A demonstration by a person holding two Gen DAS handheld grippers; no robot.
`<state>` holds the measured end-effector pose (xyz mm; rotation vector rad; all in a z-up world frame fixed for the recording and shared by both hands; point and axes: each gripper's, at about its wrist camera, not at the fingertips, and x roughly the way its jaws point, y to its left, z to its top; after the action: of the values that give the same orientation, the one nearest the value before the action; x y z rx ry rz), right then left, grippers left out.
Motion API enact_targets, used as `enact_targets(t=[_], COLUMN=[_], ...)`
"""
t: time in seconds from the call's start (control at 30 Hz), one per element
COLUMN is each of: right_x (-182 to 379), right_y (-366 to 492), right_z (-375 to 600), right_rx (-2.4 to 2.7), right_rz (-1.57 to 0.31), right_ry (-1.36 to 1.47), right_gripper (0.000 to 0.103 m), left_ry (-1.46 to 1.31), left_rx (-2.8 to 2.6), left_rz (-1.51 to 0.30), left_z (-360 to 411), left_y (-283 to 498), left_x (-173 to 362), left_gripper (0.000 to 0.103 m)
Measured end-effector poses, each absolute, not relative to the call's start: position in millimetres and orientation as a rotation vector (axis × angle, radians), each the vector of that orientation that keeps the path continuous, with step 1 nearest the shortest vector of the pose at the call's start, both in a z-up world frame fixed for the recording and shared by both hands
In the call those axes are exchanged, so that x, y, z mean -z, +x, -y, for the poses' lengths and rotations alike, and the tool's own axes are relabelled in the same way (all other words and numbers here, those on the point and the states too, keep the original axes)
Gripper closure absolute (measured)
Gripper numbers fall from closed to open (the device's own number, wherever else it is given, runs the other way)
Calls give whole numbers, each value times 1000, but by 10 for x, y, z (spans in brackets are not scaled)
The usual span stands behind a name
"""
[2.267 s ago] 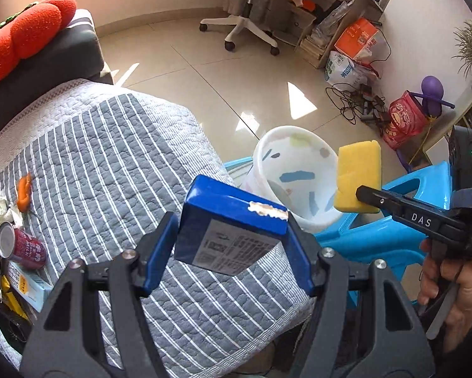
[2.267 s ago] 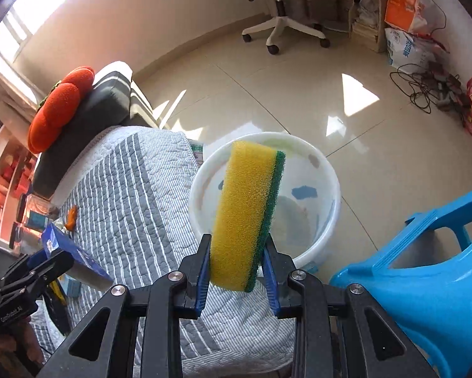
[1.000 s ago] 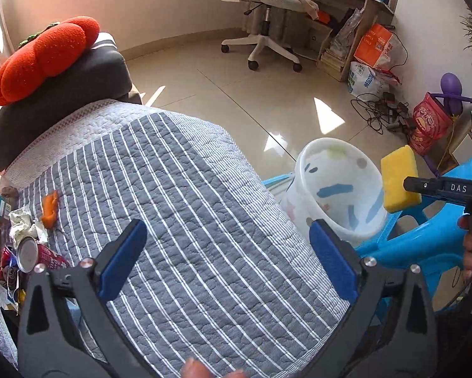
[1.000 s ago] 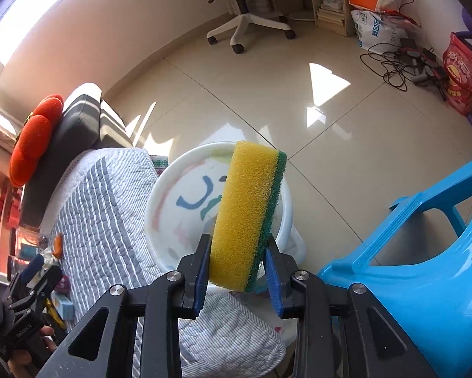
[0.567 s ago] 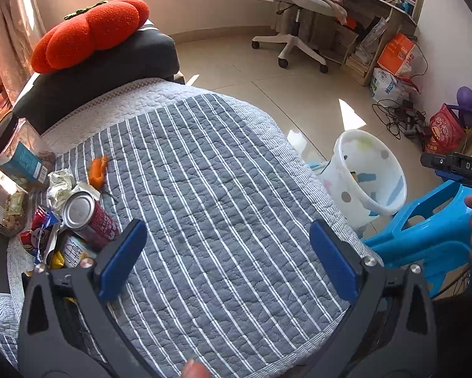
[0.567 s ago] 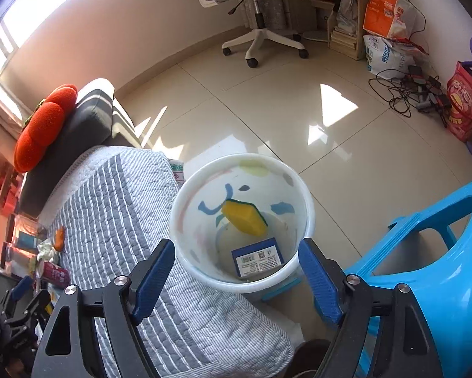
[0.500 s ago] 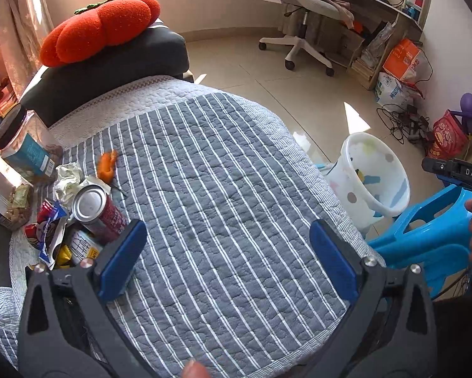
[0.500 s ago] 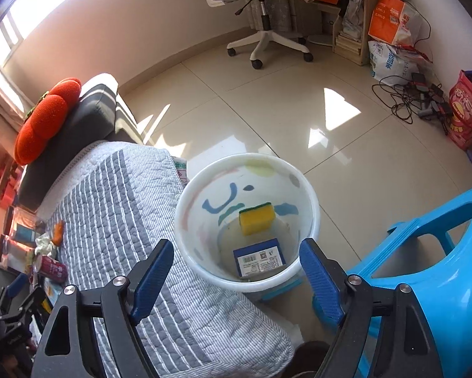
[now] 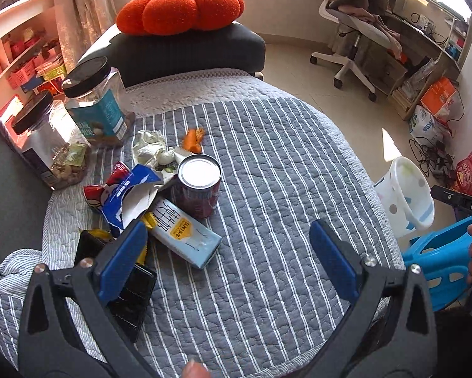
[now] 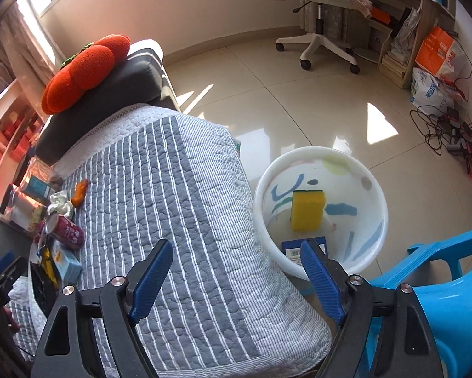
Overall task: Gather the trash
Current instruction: 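Move both tools back over the bed toward the black tray, then grasp the black plastic tray with the left tool while the right tool grasps the milk carton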
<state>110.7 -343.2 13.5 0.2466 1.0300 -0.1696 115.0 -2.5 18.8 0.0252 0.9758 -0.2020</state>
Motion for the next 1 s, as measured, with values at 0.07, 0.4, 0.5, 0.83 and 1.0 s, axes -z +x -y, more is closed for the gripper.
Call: enact_targets(t=[0.07, 0.4, 0.5, 0.83, 1.0], right_x=[-123, -43, 7, 187, 241], right_y=[1153, 1372, 1444, 1613, 1649], right_z=[3280, 2673, 2523, 2253, 2168], right_rx=[152, 76, 58, 33, 27], right_rz=[-1033, -1050, -1061, -1101, -1113], right_ry=[226, 159, 148, 121, 103], right_gripper=[18, 18, 18, 18, 18], left_ry=[12, -136, -148, -25, -31], left_rx=[177, 115, 93, 77, 143], left_rz=[-980, -975, -1020, -1286, -1309], left_z=[-119, -823, -958, -1148, -1185], left_y=[1154, 1239, 1333, 1494, 1426], left_x=[-185, -135, -65, 375, 414], left_gripper=[1, 1, 1, 1, 1])
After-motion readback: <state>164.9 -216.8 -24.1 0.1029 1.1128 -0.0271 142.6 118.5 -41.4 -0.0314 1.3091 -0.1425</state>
